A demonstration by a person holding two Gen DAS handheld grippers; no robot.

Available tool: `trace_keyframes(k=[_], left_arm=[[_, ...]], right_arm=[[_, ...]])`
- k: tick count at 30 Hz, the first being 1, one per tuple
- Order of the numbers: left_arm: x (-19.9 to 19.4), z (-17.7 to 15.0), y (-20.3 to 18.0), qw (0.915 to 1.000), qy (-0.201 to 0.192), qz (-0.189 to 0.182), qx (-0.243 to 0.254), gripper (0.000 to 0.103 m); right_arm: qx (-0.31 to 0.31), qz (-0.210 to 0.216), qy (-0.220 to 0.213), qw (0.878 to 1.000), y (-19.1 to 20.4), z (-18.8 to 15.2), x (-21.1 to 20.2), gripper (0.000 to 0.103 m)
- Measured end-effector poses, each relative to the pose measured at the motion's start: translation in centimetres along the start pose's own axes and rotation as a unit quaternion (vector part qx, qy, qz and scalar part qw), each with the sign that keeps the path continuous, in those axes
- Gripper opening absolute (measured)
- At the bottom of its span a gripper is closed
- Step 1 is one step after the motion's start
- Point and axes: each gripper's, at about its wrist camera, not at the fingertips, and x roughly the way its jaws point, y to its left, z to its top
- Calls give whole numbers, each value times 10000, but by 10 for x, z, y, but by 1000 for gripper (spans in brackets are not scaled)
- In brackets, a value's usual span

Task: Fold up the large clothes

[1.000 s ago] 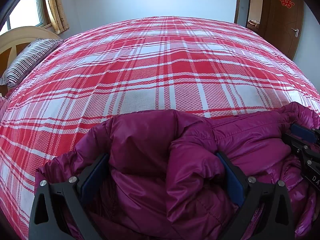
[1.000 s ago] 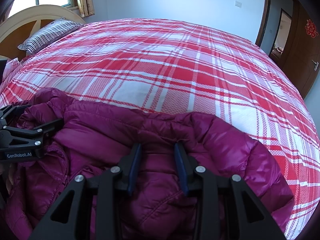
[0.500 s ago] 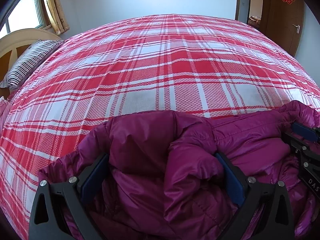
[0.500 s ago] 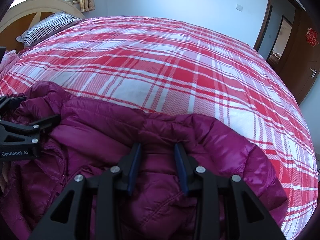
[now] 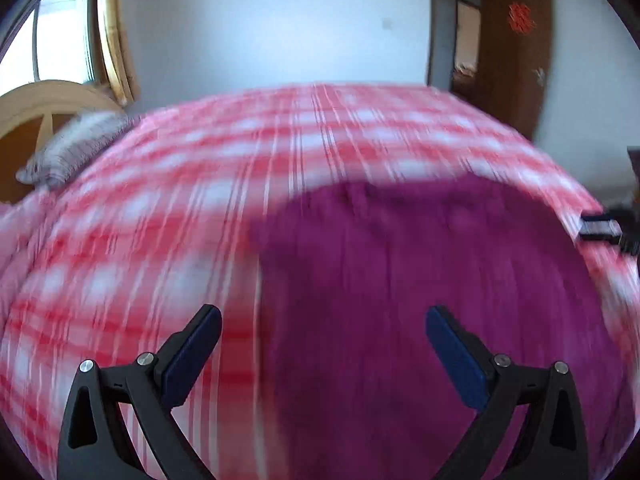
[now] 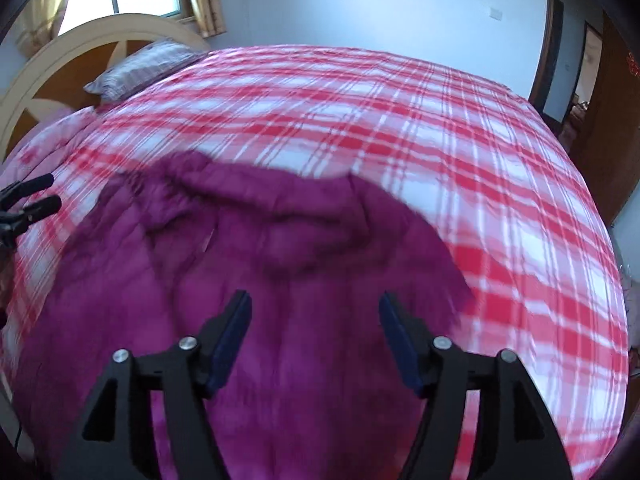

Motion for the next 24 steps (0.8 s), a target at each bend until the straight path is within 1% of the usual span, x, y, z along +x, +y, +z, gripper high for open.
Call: trace_keyframes(k=[1, 2, 4, 6, 7, 8, 11, 13, 15, 17, 18, 21, 23, 24], left_arm=[[-12, -26, 3, 9998, 111, -134, -39, 102], [-21, -48, 5, 9994, 235, -230, -61, 102], [-40, -93, 6, 9985, 454, -293, -126, 102], [-56, -127, 3, 9980, 507, -337, -176, 102], [-61, -143, 2, 9979, 553, -307, -171, 102], [-66, -157, 1, 9978, 588, -268, -175, 102], [-75, -182, 2, 9968, 626, -313, -379, 102], [-82, -194, 3, 9958, 612, -422, -534, 102], [-86, -200, 0, 9949, 624, -524, -587, 102], [-88, -206, -7, 9956, 575, -537, -513, 102], [-91, -210, -12, 9956, 580, -540, -493, 102], [-91, -216, -19, 9964, 534, -458, -472, 102], [-91, -219, -20, 9967, 566, -379, -440, 102], [-91, -220, -22, 9967, 597, -353, -412, 101]], right_arm=[[93, 99, 94, 9999, -1, -27, -21, 75], [169, 178, 153, 9996, -1, -46, -34, 78], [270, 302, 315, 9987, 0, -84, -56, 81], [308, 240, 538, 9978, 7, -133, -75, 82], [353, 200, 608, 9973, 9, -148, -80, 82], [467, 173, 694, 9963, 13, -171, -86, 82], [814, 155, 816, 9932, 21, -223, -100, 82], [1139, 264, 882, 9892, 25, -254, -110, 82], [1236, 298, 930, 9875, 31, -280, -122, 82], [1269, 222, 860, 9879, 36, -292, -132, 82], [1358, 286, 804, 9870, 38, -297, -136, 82], [1641, 399, 556, 9841, 38, -297, -132, 82], [1820, 653, 498, 9799, 43, -296, -121, 82], [1862, 785, 500, 9781, 46, -294, -113, 80]])
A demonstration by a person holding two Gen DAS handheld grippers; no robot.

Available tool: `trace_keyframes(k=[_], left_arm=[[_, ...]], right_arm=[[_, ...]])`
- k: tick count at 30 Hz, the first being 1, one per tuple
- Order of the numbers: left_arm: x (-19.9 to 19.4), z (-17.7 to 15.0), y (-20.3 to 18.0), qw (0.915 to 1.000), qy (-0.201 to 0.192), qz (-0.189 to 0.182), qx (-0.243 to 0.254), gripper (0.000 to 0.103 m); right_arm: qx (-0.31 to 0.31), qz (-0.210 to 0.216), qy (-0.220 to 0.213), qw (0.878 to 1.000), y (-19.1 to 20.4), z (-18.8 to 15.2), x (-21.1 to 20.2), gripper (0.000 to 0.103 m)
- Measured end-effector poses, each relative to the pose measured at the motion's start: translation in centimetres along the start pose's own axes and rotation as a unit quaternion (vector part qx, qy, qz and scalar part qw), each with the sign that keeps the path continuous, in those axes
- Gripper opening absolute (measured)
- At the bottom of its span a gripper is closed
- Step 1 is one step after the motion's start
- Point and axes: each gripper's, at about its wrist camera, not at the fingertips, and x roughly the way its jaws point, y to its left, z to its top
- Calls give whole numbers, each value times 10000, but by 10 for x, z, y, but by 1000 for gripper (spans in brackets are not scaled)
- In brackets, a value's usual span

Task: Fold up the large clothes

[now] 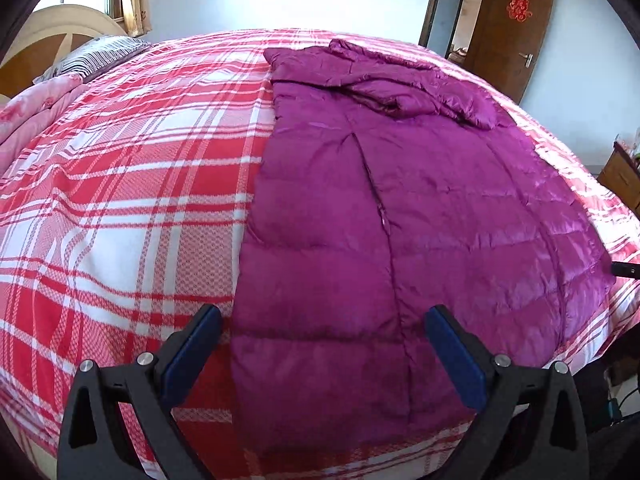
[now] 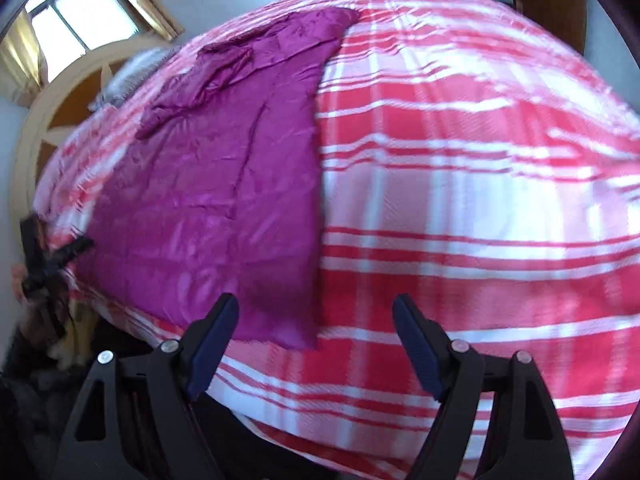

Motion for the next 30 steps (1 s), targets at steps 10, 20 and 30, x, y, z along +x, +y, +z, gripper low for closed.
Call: trace_keyframes(k=[10, 20, 30], left_arm=[[-64, 7, -1, 9949, -460, -889, 147, 6], [-217, 40, -19, 9553, -1971, -2093, 691, 6], [-90, 185, 11, 9736, -1287, -1869, 252, 6]], right_arm=[[-296, 334, -595, 9972, 34, -3, -21, 8], [-345, 1434, -2113, 9662, 52, -12, -165, 8], [-11, 1321, -2564, 9575, 30, 132, -133, 8]])
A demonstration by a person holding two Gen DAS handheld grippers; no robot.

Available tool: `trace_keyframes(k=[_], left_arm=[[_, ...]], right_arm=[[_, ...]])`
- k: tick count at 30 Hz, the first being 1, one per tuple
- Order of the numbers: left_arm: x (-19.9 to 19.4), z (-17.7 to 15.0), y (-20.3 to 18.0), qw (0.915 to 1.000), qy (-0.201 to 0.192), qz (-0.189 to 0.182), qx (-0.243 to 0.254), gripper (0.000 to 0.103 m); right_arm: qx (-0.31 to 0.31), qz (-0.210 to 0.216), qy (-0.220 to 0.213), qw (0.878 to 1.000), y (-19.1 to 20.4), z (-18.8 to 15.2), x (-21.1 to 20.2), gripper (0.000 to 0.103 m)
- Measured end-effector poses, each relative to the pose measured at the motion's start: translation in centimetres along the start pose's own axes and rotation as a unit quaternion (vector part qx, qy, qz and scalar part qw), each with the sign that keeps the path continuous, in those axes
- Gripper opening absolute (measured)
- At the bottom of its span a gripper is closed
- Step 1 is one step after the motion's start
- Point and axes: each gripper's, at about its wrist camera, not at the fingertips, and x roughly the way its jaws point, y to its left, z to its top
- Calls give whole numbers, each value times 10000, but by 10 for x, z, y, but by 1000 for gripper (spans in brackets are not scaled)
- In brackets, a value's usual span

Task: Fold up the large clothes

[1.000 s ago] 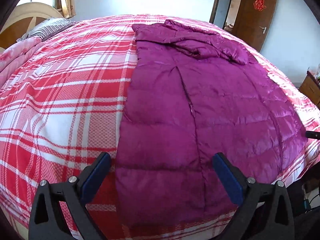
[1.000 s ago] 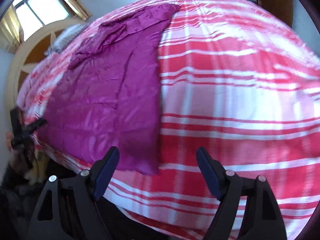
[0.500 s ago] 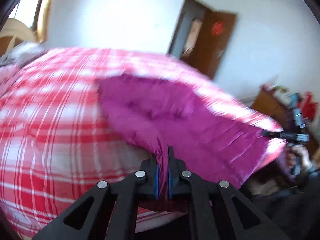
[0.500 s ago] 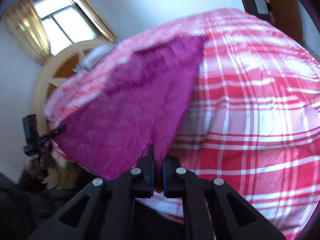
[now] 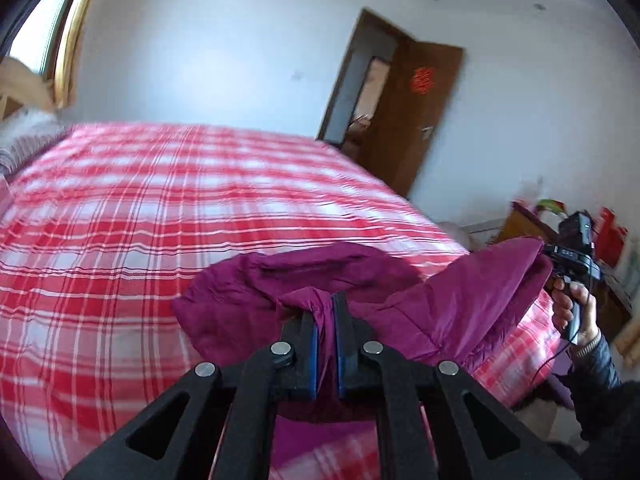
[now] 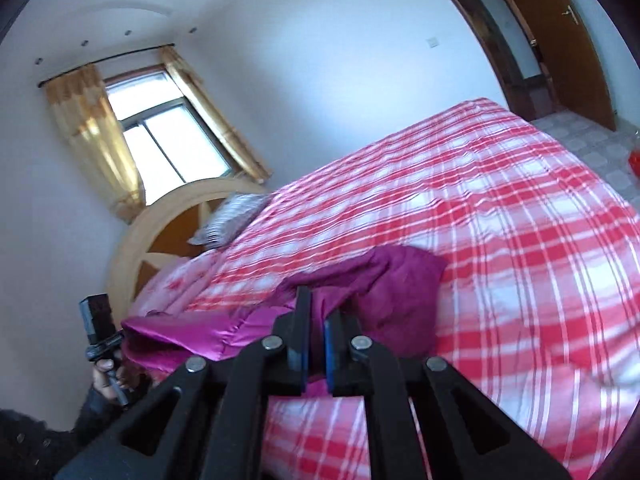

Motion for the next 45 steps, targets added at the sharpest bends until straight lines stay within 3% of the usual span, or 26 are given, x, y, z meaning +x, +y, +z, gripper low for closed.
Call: trace_keyframes(k=[5, 10, 12, 17, 18, 19, 20, 21, 23, 27, 31, 34, 36, 37, 39, 40, 41, 45], left_arm=[[71, 21, 51, 9977, 355, 176, -552, 6], [130, 19, 88, 9904, 890, 558, -904, 9], [136, 14, 97, 9871, 1051, 590, -1051, 10], [117, 8, 115, 9899, 921, 542, -934, 16], [111, 10, 118, 9900, 852, 714, -863, 19], [104, 14, 119, 9874, 713, 1199, -752, 25], [96, 18, 121, 9821, 566, 1676, -643, 42], [89, 22, 123, 9788, 353, 1927, -599, 58], [77, 28, 113, 9784, -97, 1965, -642, 69], [89, 36, 53, 9836, -376, 1762, -80, 77], [137, 18, -4, 9884, -5, 1421, 530, 82], [186, 4, -13, 9706, 500, 2091, 1081, 82], [209, -5, -2, 9586, 711, 2532, 1088, 82], [217, -9, 6, 9602, 822, 2509, 908, 82], [221, -15, 18, 9627, 889, 2476, 629, 82], [221, -16, 22, 9637, 876, 2462, 543, 82], [220, -18, 23, 9645, 861, 2445, 505, 82], [222, -18, 21, 9614, 892, 2554, 501, 82]], right_arm=[[322, -287, 133, 9990, -36, 44, 80, 8], [719, -561, 536, 9944, -83, 56, 149, 8], [825, -663, 690, 9920, -97, 52, 166, 8], [897, -847, 1014, 9872, -116, 38, 189, 8], [920, -858, 1037, 9866, -119, 38, 191, 8], [940, -881, 1051, 9861, -122, 37, 194, 8], [946, -932, 1049, 9856, -123, 37, 195, 8], [969, -961, 1051, 9851, -126, 38, 200, 8], [981, -1009, 1087, 9841, -126, 40, 207, 8], [809, -1176, 1152, 9830, -120, 44, 227, 10], [561, -1457, 1148, 9810, -112, 45, 244, 10], [584, -1660, 1138, 9778, -112, 43, 252, 11], [722, -1814, 1126, 9743, -112, 41, 249, 17], [738, -1892, 1094, 9730, -110, 42, 247, 21], [548, -2158, 930, 9705, -96, 43, 238, 63], [360, -2298, 753, 9697, -84, 44, 231, 72], [122, -2338, 510, 9709, -68, 45, 223, 78], [-417, -2018, 336, 9780, -14, 44, 223, 78]])
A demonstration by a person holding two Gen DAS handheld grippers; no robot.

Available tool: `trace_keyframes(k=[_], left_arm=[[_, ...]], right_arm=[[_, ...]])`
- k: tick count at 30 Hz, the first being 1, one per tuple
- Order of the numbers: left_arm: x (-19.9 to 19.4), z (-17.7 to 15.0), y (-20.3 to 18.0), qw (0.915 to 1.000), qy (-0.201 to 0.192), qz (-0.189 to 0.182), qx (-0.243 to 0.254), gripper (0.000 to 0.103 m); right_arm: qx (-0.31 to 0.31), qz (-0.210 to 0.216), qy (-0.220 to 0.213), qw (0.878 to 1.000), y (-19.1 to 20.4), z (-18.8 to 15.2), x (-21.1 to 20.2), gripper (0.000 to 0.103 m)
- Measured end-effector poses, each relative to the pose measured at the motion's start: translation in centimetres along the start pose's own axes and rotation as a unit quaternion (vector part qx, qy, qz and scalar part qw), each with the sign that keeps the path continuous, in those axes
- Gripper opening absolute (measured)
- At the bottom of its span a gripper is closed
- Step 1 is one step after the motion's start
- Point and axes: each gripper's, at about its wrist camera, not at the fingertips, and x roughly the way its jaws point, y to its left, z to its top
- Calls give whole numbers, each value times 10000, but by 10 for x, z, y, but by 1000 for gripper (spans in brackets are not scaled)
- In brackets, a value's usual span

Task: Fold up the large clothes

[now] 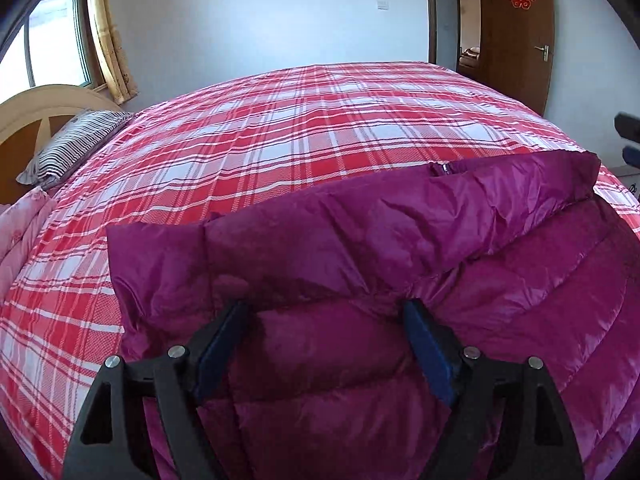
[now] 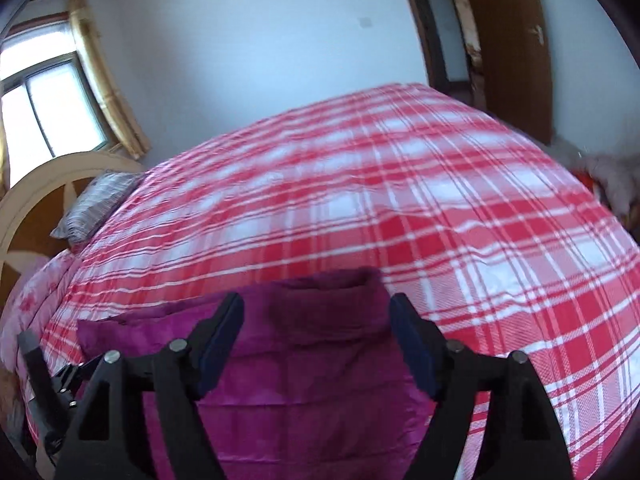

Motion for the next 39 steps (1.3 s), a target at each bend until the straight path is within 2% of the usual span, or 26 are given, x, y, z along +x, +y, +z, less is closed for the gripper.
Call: trace_keyframes(k=[2, 4, 7, 9, 11, 13, 15, 22, 39], left_arm=[[-7, 10, -1, 10000, -9, -22, -51, 82], [-24, 24, 4, 9993, -350, -93, -71, 82], [-34, 39, 5, 9968, -739, 302, 38, 83], [-18, 38, 7, 9954, -698, 646, 100, 84], [10, 29, 13, 9956, -342, 872, 25, 84], [28, 19, 21, 9971, -107, 722, -221, 84], [31, 16, 29, 9975, -94, 543, -447, 86], [42, 12, 34, 9970, 27, 464, -618, 91], [49, 9, 35, 9968, 164, 457, -636, 95]], right_arm=[[-377, 260, 110, 9989, 28, -4, 8, 78], [-695, 282, 291, 9968, 46, -10, 26, 76], [-812, 11, 554, 9952, 49, -19, 57, 76], [-836, -134, 772, 9934, 44, -29, 79, 74], [-691, -120, 835, 9940, 37, -38, 89, 74], [-612, -105, 861, 9944, 33, -44, 90, 75], [-545, -9, 811, 9952, 31, -48, 89, 75], [-587, -40, 810, 9950, 34, -52, 97, 75], [-600, -100, 863, 9944, 32, -56, 105, 76]])
